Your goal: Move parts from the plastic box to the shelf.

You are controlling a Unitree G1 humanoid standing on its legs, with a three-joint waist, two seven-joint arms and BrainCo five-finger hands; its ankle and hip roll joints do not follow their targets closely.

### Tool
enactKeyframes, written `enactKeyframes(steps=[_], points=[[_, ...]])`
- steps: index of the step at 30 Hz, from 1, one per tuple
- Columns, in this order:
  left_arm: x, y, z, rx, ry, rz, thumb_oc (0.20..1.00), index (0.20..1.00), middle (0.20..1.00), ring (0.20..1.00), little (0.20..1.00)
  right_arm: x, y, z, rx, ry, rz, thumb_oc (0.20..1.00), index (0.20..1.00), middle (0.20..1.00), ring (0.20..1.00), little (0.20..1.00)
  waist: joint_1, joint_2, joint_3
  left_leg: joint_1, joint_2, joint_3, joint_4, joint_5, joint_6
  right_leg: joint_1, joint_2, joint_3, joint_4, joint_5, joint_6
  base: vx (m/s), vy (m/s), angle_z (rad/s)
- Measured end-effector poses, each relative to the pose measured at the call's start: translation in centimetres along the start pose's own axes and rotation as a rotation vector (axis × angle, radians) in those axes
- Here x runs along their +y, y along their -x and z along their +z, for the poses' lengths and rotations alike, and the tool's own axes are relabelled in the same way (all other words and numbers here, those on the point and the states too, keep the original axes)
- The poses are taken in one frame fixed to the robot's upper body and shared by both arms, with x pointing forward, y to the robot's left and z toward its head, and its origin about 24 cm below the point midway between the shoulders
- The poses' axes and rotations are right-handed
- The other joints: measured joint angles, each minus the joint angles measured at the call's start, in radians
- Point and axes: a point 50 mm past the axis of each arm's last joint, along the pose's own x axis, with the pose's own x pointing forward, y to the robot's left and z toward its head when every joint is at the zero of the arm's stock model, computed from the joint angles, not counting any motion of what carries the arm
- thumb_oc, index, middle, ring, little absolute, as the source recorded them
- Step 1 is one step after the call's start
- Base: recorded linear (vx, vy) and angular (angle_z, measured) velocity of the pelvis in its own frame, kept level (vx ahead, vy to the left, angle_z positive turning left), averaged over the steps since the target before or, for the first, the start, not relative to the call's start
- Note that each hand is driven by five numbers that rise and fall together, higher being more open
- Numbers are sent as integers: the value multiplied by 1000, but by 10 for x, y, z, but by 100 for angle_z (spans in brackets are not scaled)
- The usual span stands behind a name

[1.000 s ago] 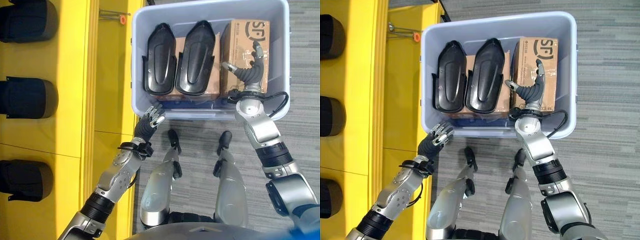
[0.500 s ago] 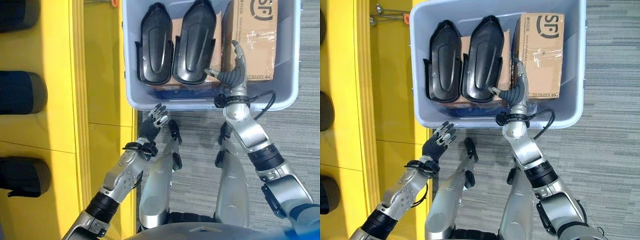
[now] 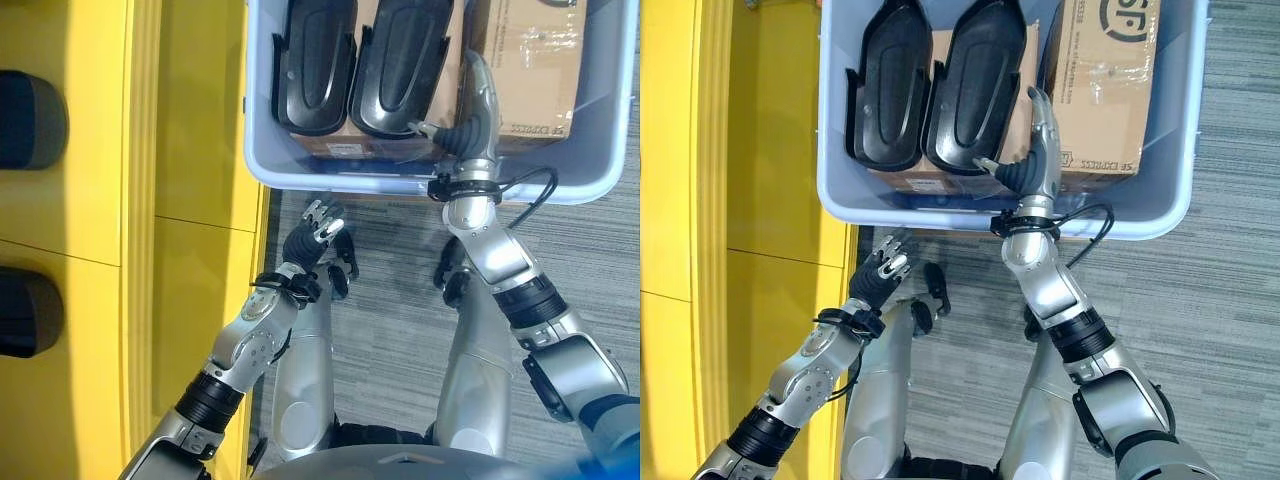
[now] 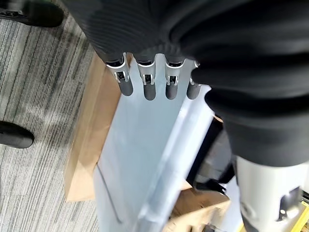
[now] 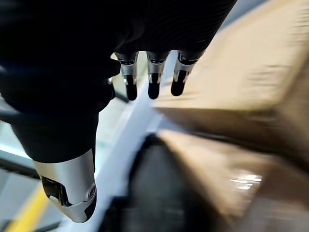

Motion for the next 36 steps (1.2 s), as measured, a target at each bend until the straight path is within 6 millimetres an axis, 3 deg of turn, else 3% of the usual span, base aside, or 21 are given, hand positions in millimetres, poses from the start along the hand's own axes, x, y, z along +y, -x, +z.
enactKeyframes(steps=[4, 6, 9, 16, 22, 26, 29, 33, 36], points=[[0, -1, 0, 2, -8, -2, 1000, 1000, 1000, 1000, 1000, -7, -15, 3, 56, -149, -83, 1000, 1000, 1000, 1000, 1000, 6, 0, 0, -24, 2, 5, 25, -4, 12, -24, -7, 16, 15, 4, 2, -34, -26, 0], [-1, -1, -1, 7, -7, -4, 1000, 1000, 1000, 1000, 1000, -30, -33, -1, 19, -38, -207, 1000, 1000, 1000, 1000, 1000, 25, 0, 0, -23, -6, 5, 22, 0, 18, -23, -13, 15, 14, 7, 1, -48, 19, 6], [-3, 0, -5, 23, -3, -14, 1000, 1000, 1000, 1000, 1000, -44, -45, 19, -76, -3, -276, 1000, 1000, 1000, 1000, 1000, 26, 1, 0, -20, -16, 10, 6, 5, 22, -25, -19, 15, 8, 12, -2, -19, 13, 4], [-2, 0, -5, 23, 1, -18, 1000, 1000, 1000, 1000, 1000, -29, -44, 29, -85, -51, -200, 1000, 1000, 1000, 1000, 1000, 49, 9, 1, 20, -20, 26, -27, 10, 16, 0, -22, 16, -8, 15, 0, 0, 0, 0], [-2, 1, -7, 27, 2, -44, 1000, 1000, 1000, 1000, 1000, -30, -46, 36, -112, -67, -178, 1000, 1000, 1000, 1000, 1000, 55, 11, 0, 55, -30, 25, -50, 12, 14, 34, -26, 13, -20, 8, -5, 5, 5, 2], [0, 3, -10, 37, 6, -40, 1000, 1000, 1000, 1000, 1000, -34, -45, 53, -200, -51, -179, 1000, 1000, 1000, 1000, 1000, 54, 11, -1, 55, -32, 25, -51, 10, 18, 34, -28, 12, -20, 5, -3, 0, 0, 0], [3, 6, -14, 54, 9, -40, 1000, 1000, 1000, 1000, 1000, -30, -45, 48, -175, 13, -160, 1000, 1000, 1000, 1000, 1000, 56, 11, -1, 55, -33, 25, -53, 12, 15, 34, -31, 10, -18, 3, -3, 17, -17, 2], [5, 6, -14, 58, 4, -41, 1000, 1000, 1000, 1000, 1000, -35, -65, 11, 46, 65, -172, 1000, 1000, 1000, 1000, 1000, 81, 11, -1, 50, -34, 16, -52, 16, 8, 34, -35, 1, -8, -5, -5, 32, -34, 6], [8, 8, -18, 79, 73, -44, 1000, 1000, 1000, 1000, 1000, -39, -69, 2, 108, 44, -180, 1000, 1000, 1000, 1000, 1000, 87, 11, -1, 37, -35, 0, -46, 18, 4, 34, -40, -10, 1, -14, -10, 39, -14, 12]])
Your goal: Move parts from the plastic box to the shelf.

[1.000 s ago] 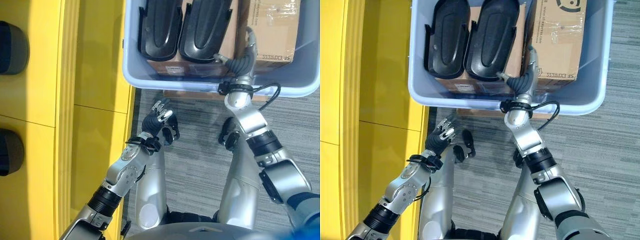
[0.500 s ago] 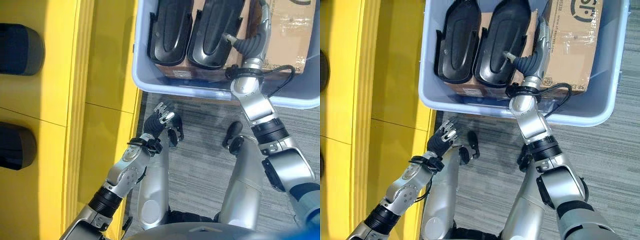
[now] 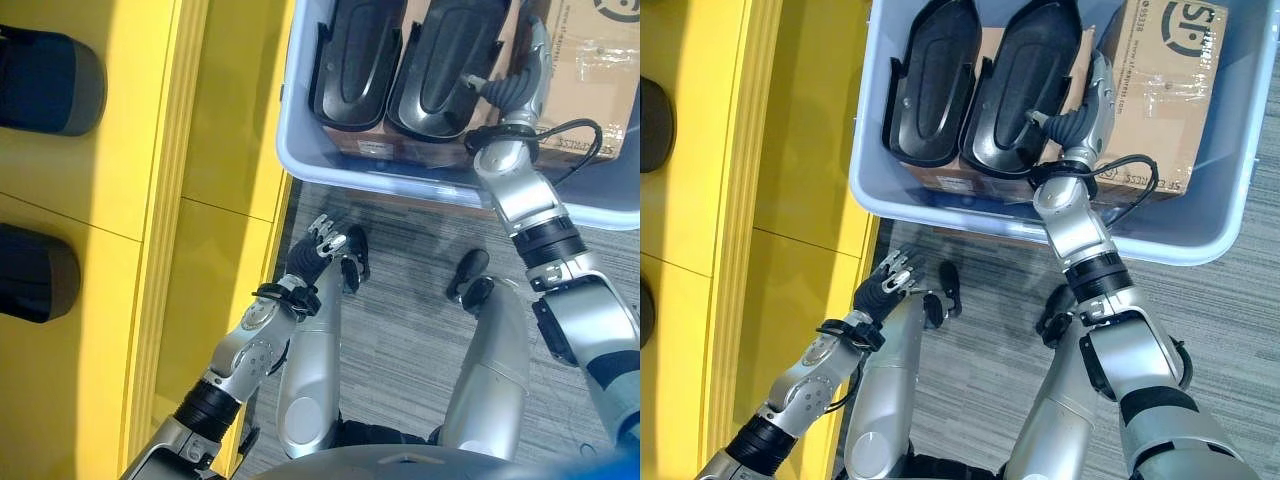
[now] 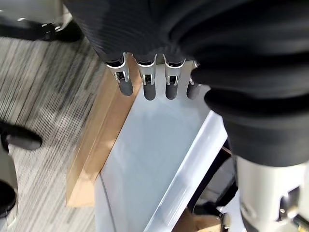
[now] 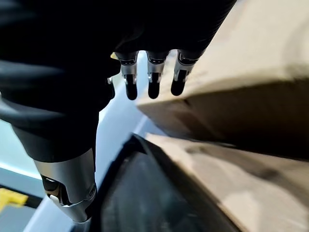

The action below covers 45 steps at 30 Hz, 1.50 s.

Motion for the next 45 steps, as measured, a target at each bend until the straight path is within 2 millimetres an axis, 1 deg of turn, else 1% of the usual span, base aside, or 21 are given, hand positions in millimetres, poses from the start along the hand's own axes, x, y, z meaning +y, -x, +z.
enactKeyframes(steps=[4, 6, 9, 11, 14, 16, 19, 22, 25, 27, 30, 31, 33, 34, 36, 37, 38, 40, 41, 43, 45], points=[[0, 0, 3, -7, 6, 0, 1000, 1000, 1000, 1000, 1000, -2, -5, 1, 33, -52, -12, 1000, 1000, 1000, 1000, 1000, 0, 0, 0, -1, -2, -2, 15, -5, 0, -3, -10, -1, 24, -16, 0, 26, -10, 5], [1, 0, 2, -4, 5, 2, 1000, 1000, 1000, 1000, 1000, -4, -8, 0, 55, -93, -39, 1000, 1000, 1000, 1000, 1000, 1, 0, 0, -2, -4, -4, 14, -4, 0, -4, -13, -1, 24, -18, -1, 0, 0, 0], [1, 0, 2, 0, 4, 2, 1000, 1000, 1000, 1000, 1000, -8, -14, 3, 83, -174, -64, 1000, 1000, 1000, 1000, 1000, 1, 0, 0, -6, -4, -5, 14, -5, 0, -9, -13, -1, 26, -18, -1, 0, 0, 0], [1, 0, 2, 1, 5, 3, 1000, 1000, 1000, 1000, 1000, -10, -16, 3, 82, -194, -76, 1000, 1000, 1000, 1000, 1000, 1, 1, -1, -16, -9, -14, 14, -4, -1, -15, -13, -1, 26, -18, -1, 10, -2, 2], [1, 0, 2, 1, 4, 3, 1000, 1000, 1000, 1000, 1000, -18, -23, 8, 58, -180, -87, 1000, 1000, 1000, 1000, 1000, 3, 2, -1, -37, -11, -21, 20, -1, -6, -32, -13, -4, 34, -20, -3, 20, -8, 5], [1, 0, 2, 1, 3, 3, 1000, 1000, 1000, 1000, 1000, -20, -24, 7, 61, -162, -83, 1000, 1000, 1000, 1000, 1000, 6, 2, -1, -37, -11, -21, 19, 0, -6, -31, -14, -5, 34, -20, -3, 0, 0, 0], [2, 0, 2, 2, 1, 4, 1000, 1000, 1000, 1000, 1000, -16, -23, 8, 51, -102, -67, 1000, 1000, 1000, 1000, 1000, 8, 2, -1, -37, -11, -22, 23, 0, -7, -32, -16, -7, 42, -21, -1, 6, -1, 2], [2, 0, 2, 4, -1, 5, 1000, 1000, 1000, 1000, 1000, -15, -24, 5, 63, -89, -63, 1000, 1000, 1000, 1000, 1000, 12, 2, -1, -38, -11, -24, 28, -1, -7, -32, -21, -8, 53, -31, -7, 17, -5, 5], [4, 1, 2, 17, -14, 9, 1000, 1000, 1000, 1000, 1000, -17, -29, 4, 76, -66, -46, 1000, 1000, 1000, 1000, 1000, 13, 3, -2, -40, -11, -27, 32, -2, -8, -34, -26, -8, 60, -39, -6, 5, -3, 1], [5, 1, 2, 18, -15, 9, 1000, 1000, 1000, 1000, 1000, -19, -32, 4, 50, 0, -35, 1000, 1000, 1000, 1000, 1000, 16, 4, -2, -47, -11, -31, 33, -3, -4, -40, -26, -11, 61, -41, -1, 0, 0, 0], [7, 2, 3, 23, -26, 12, 1000, 1000, 1000, 1000, 1000, -23, -37, 11, -14, 123, -56, 1000, 1000, 1000, 1000, 1000, 17, 6, -4, -76, -11, -39, 38, 1, -7, -61, -27, -19, 65, -39, -5, 6, 3, 4], [7, 3, 3, 23, -27, 7, 1000, 1000, 1000, 1000, 1000, -27, -38, 12, -55, 217, -79, 1000, 1000, 1000, 1000, 1000, 22, 6, -4, -83, -11, -40, 40, 3, -11, -67, -28, -20, 68, -39, -8, 0, 10, 6], [7, 3, 2, 27, -28, -1, 1000, 1000, 1000, 1000, 1000, -27, -36, 13, -147, 413, -124, 1000, 1000, 1000, 1000, 1000, 26, 7, -4, -91, -11, -43, 43, 3, -11, -68, -30, -27, 69, -40, -10, -6, 19, 5], [7, 3, 2, 27, -29, -2, 1000, 1000, 1000, 1000, 1000, -25, -35, 14, -184, 464, -132, 1000, 1000, 1000, 1000, 1000, 27, 7, -4, -91, -12, -42, 43, 2, -10, -68, -30, -28, 69, -40, -10, -8, 36, 3], [7, 3, 3, 19, -30, -4, 1000, 1000, 1000, 1000, 1000, -23, -31, 22, -275, 528, -178, 1000, 1000, 1000, 1000, 1000, 30, 7, -4, -91, -14, -41, 38, 2, -9, -68, -29, -28, 63, -37, -5, -1, 48, 0], [7, 4, 3, 12, -31, -5, 1000, 1000, 1000, 1000, 1000, -23, -27, 32, -346, 534, -213, 1000, 1000, 1000, 1000, 1000, 31, 7, -4, -91, -14, -39, 35, 2, -9, -69, -29, -28, 58, -35, -3, 0, 39, -2], [8, 4, 4, 14, -37, -3, 1000, 1000, 1000, 1000, 1000, -22, -18, 53, -464, 494, -265, 1000, 1000, 1000, 1000, 1000, 30, 7, -4, -90, -14, -37, 32, 2, -9, -69, -27, -28, 53, -33, 0, -3, 26, -4], [8, 5, 4, 15, -40, -3, 1000, 1000, 1000, 1000, 1000, -23, -9, 77, -597, 434, -336, 1000, 1000, 1000, 1000, 1000, 36, 7, -4, -85, -14, -32, 30, 1, -7, -68, -27, -28, 52, -33, 1, -2, 9, -2], [8, 5, 4, 15, -40, -3, 1000, 1000, 1000, 1000, 1000, -23, -6, 82, -625, 405, -361, 1000, 1000, 1000, 1000, 1000, 43, 7, -4, -83, -14, -31, 30, 1, -7, -67, -27, -27, 51, -33, 1, 0, 0, 0], [9, 5, 3, 18, -38, -1, 1000, 1000, 1000, 1000, 1000, -23, -2, 85, -634, 354, -386, 1000, 1000, 1000, 1000, 1000, 55, 7, -4, -77, -15, -29, 29, 1, -7, -63, -27, -27, 51, -33, 0, 0, 0, 0], [10, 7, 0, 24, -34, 6, 1000, 1000, 1000, 1000, 1000, -22, 5, 88, -651, 317, -387, 1000, 1000, 1000, 1000, 1000, 56, 7, -4, -73, -16, -27, 25, 0, -7, -61, -28, -24, 51, -33, 0, 0, 0, 0]])
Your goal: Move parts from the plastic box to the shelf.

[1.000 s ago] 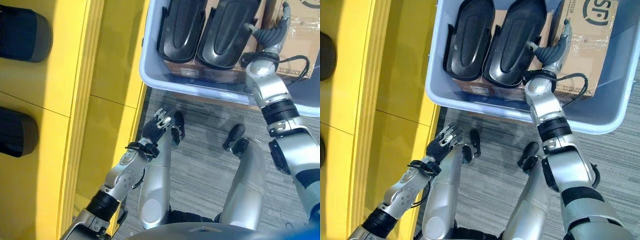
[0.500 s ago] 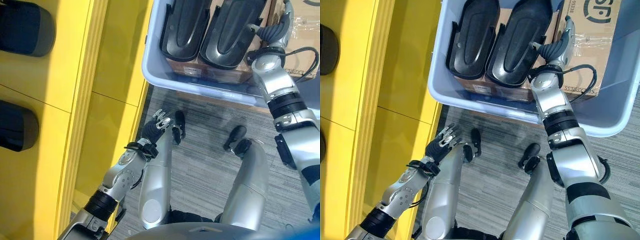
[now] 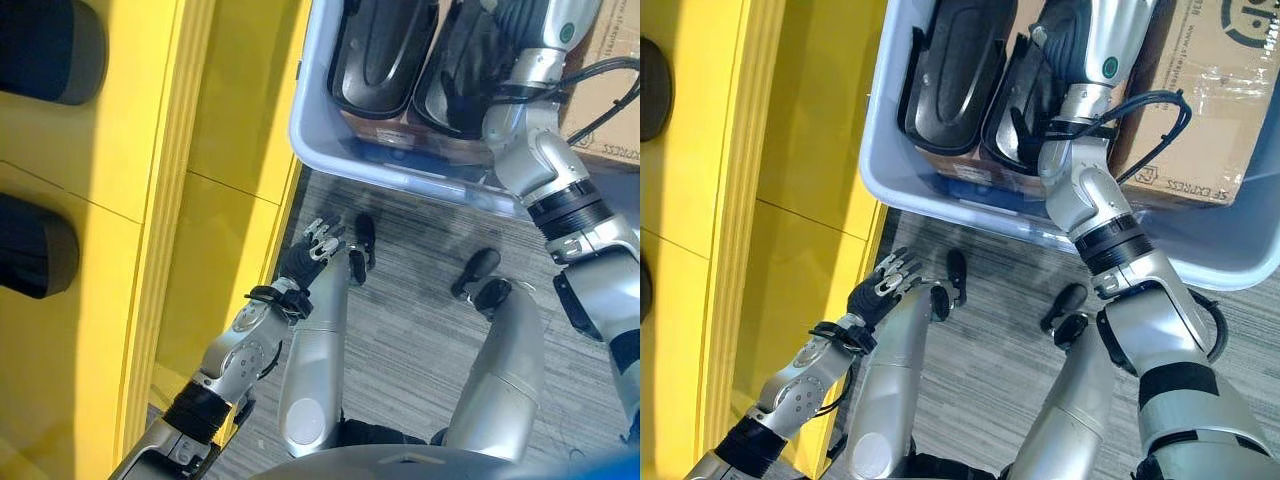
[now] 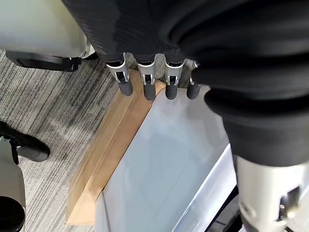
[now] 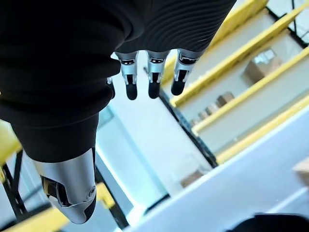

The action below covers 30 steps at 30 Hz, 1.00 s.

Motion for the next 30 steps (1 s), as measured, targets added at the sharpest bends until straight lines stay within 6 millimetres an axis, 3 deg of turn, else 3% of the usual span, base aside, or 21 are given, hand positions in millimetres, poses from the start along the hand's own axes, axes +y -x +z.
enactKeyframes(steps=[9, 12, 16, 26, 30], points=[[1, 1, -2, -6, 4, -12, 1000, 1000, 1000, 1000, 1000, -3, 11, 29, -168, -30, 37, 1000, 1000, 1000, 1000, 1000, -12, 0, 0, 4, -1, 4, -2, 2, 3, 0, 2, 7, -2, 4, -6, 0, 0, 0], [2, 1, -3, -6, 4, -8, 1000, 1000, 1000, 1000, 1000, 6, 22, 15, -77, -31, 105, 1000, 1000, 1000, 1000, 1000, -9, 0, 0, 4, -1, 4, -1, 3, 3, 0, 1, 6, -1, 4, -7, 0, 0, 0], [8, 2, -7, 5, 5, 10, 1000, 1000, 1000, 1000, 1000, 23, 43, -19, 86, 44, 214, 1000, 1000, 1000, 1000, 1000, -12, 0, 0, 2, 0, 4, -1, 3, 3, -2, 1, 6, -1, 4, -7, 0, 0, 0], [4, 0, -9, 7, 10, -1, 1000, 1000, 1000, 1000, 1000, 25, 51, -46, 368, -24, 162, 1000, 1000, 1000, 1000, 1000, -22, 0, 0, -25, 3, 5, -2, 3, 3, -30, 4, 5, -3, 4, -7, 0, 0, 0], [1, -3, -8, 3, 9, 2, 1000, 1000, 1000, 1000, 1000, 25, 51, -45, 379, -17, 137, 1000, 1000, 1000, 1000, 1000, -30, 0, 0, -30, 3, 4, -5, 4, 2, -33, 4, 5, -6, 8, 0, 0, 0, 0]])
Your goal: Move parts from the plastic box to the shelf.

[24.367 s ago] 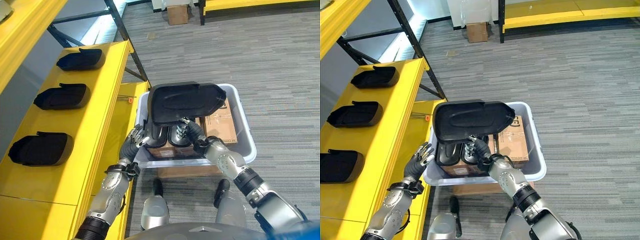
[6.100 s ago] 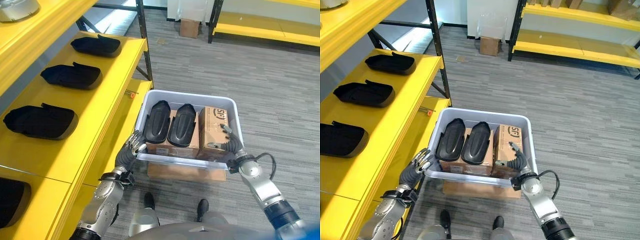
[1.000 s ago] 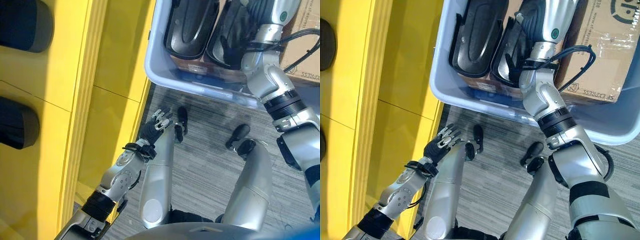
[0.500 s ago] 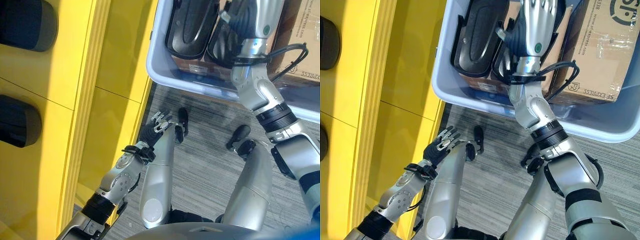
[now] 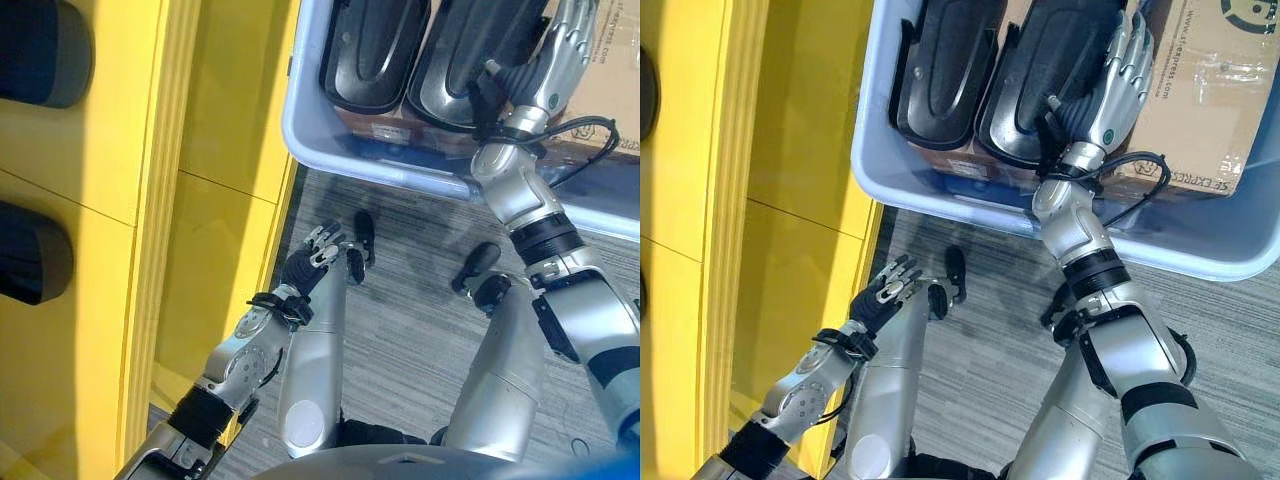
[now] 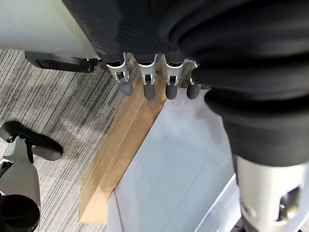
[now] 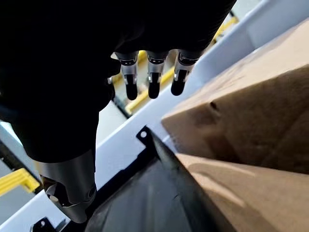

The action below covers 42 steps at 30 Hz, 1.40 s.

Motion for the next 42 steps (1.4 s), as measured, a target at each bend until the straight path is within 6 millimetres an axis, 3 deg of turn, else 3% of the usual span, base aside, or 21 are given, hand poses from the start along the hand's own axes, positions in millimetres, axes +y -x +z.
enactKeyframes(steps=[20, 28, 36, 42], points=[[-4, -5, 3, -3, -15, -7, 1000, 1000, 1000, 1000, 1000, 19, -2, -27, 330, -204, 184, 1000, 1000, 1000, 1000, 1000, -3, 0, 0, -4, 6, -2, -7, 0, -1, 0, 8, -5, -13, -2, -6, 0, 0, 0], [-7, -10, 9, -12, -25, -13, 1000, 1000, 1000, 1000, 1000, 27, 2, -38, 569, -551, 239, 1000, 1000, 1000, 1000, 1000, -6, 1, -1, -4, 7, -3, -7, 1, -2, 1, 9, -6, -12, -3, -8, 0, 0, 0], [-5, -12, 11, 11, -30, -8, 1000, 1000, 1000, 1000, 1000, 29, -3, -36, 688, -896, 310, 1000, 1000, 1000, 1000, 1000, -14, 2, -1, -5, 15, -14, -4, 8, -14, 1, 12, -11, 3, -11, -21, 11, -24, 0], [0, -10, 11, 20, -54, 12, 1000, 1000, 1000, 1000, 1000, 31, 1, -33, 700, -1026, 372, 1000, 1000, 1000, 1000, 1000, -15, 3, -2, -4, 29, -32, -11, 21, -36, 1, 27, -26, 17, -24, -39, 2, -15, -1]])
